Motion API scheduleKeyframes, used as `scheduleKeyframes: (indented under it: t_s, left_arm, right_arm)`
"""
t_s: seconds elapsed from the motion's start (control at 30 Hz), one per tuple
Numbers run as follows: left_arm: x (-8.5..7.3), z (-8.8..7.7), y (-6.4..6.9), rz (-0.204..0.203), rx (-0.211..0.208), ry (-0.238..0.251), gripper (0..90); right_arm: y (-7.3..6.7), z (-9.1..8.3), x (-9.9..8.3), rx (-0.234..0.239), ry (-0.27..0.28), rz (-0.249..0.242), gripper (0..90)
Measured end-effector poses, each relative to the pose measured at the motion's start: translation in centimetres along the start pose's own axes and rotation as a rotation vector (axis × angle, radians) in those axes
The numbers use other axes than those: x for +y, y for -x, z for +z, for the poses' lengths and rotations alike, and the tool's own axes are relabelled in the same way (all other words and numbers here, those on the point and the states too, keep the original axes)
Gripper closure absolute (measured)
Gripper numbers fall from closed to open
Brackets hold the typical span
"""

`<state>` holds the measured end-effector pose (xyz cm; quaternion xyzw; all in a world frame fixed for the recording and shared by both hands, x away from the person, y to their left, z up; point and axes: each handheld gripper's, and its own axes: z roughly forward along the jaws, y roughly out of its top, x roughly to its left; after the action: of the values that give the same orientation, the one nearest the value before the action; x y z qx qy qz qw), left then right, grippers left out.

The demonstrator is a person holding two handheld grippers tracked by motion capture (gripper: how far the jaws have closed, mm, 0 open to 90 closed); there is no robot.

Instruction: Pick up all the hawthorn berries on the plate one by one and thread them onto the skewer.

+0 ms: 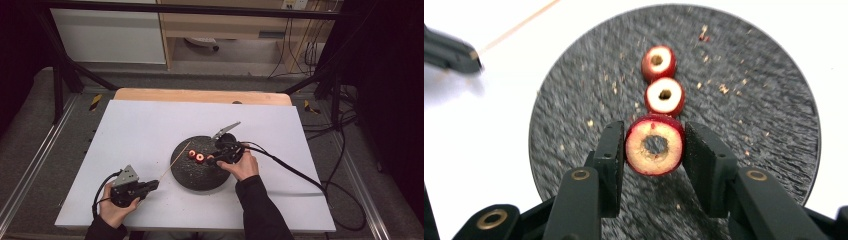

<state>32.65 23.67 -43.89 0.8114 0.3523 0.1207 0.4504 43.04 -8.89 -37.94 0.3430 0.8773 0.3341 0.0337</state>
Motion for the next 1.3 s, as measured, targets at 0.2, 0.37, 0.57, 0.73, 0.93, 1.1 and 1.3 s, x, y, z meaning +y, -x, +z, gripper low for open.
scheduleKeyframes:
  t_s: [0.2, 0.37, 0.57, 0.73, 0.93, 1.1, 1.3]
  left_arm:
    - [0.0, 0.0, 0.1, 0.001, 0.002, 0.005, 88.0]
    - [0.0, -0.1, 0.1, -0.003, 0.004, 0.01, 88.0]
    - [0.0, 0.0, 0.3, -0.008, 0.006, 0.018, 88.0]
    - [0.0, 0.0, 0.4, -0.01, 0.007, 0.024, 88.0]
    - [0.0, 0.0, 0.5, -0.014, 0.011, 0.029, 88.0]
    - [0.0, 0.2, 0.8, -0.014, 0.007, 0.036, 88.0]
    - [0.1, 0.4, 1.1, -0.006, 0.007, 0.038, 88.0]
  right_arm:
    - [0.0, -0.4, -1.5, 0.027, 0.151, 0.084, 61.8]
    - [-0.2, -0.5, -2.9, 0.06, 0.329, 0.183, 61.8]
    - [-0.4, -0.2, -3.9, 0.078, 0.476, 0.262, 61.8]
    - [-0.5, 0.3, -4.7, 0.081, 0.587, 0.334, 61.9]
    - [-0.8, 0.8, -5.2, 0.077, 0.695, 0.395, 61.9]
    - [-1.0, 1.1, -5.2, 0.065, 0.772, 0.429, 61.9]
    - [-1.2, 1.3, -5.1, 0.077, 0.857, 0.473, 62.0]
